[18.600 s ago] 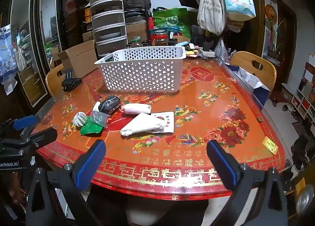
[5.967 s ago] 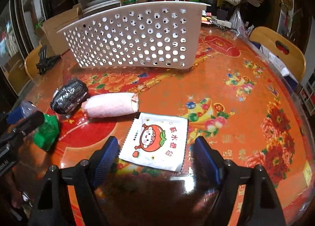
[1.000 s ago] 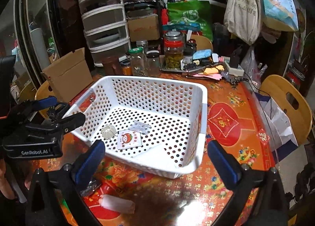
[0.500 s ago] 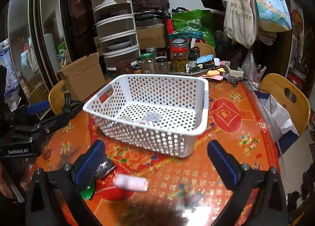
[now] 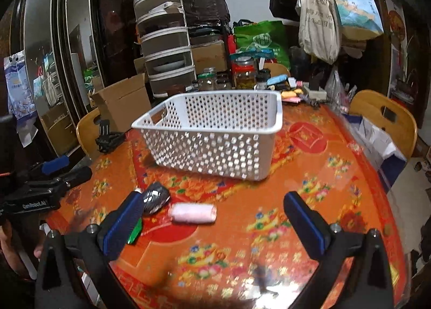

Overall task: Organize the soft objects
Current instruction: 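Move the left tool toward the green packet while the right tool approaches the pink towel, then grasp the green packet with the left tool while the right tool grasps the pink towel, then lift both held items and carry them over the white basket, then open both tools to drop the green packet and pink towel into the basket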

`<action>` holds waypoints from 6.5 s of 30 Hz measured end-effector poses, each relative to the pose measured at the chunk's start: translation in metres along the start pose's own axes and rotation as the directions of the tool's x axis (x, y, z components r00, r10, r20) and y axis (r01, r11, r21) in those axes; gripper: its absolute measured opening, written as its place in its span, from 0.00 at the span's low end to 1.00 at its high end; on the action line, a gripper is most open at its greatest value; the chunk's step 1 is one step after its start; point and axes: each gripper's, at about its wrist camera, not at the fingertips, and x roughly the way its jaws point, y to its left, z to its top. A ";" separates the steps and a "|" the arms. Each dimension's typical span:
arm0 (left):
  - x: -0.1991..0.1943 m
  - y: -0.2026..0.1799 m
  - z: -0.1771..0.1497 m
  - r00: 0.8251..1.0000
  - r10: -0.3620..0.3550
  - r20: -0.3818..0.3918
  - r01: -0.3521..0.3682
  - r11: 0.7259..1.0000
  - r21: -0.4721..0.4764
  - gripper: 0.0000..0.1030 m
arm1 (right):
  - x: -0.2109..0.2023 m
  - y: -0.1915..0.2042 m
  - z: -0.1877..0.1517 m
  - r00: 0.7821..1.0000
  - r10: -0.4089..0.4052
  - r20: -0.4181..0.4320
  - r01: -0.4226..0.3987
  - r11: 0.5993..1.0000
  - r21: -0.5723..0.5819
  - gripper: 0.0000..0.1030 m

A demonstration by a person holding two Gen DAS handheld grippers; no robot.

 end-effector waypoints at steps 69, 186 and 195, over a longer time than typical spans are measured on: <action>0.067 0.008 -0.097 0.987 -0.093 -0.130 0.092 0.996 -0.017 0.08 | 0.157 0.043 -0.044 0.959 -0.027 -0.281 0.014 0.999 -0.047 0.72; 0.251 -0.055 0.186 0.939 -0.019 -0.343 0.061 0.992 0.113 0.74 | 0.207 -0.042 0.154 0.911 -0.237 -0.337 0.207 0.970 -0.124 1.00; 0.211 -0.080 0.175 0.951 -0.029 -0.308 0.086 0.981 0.173 0.80 | 0.164 -0.054 0.148 0.937 -0.218 -0.272 0.210 0.976 -0.058 1.00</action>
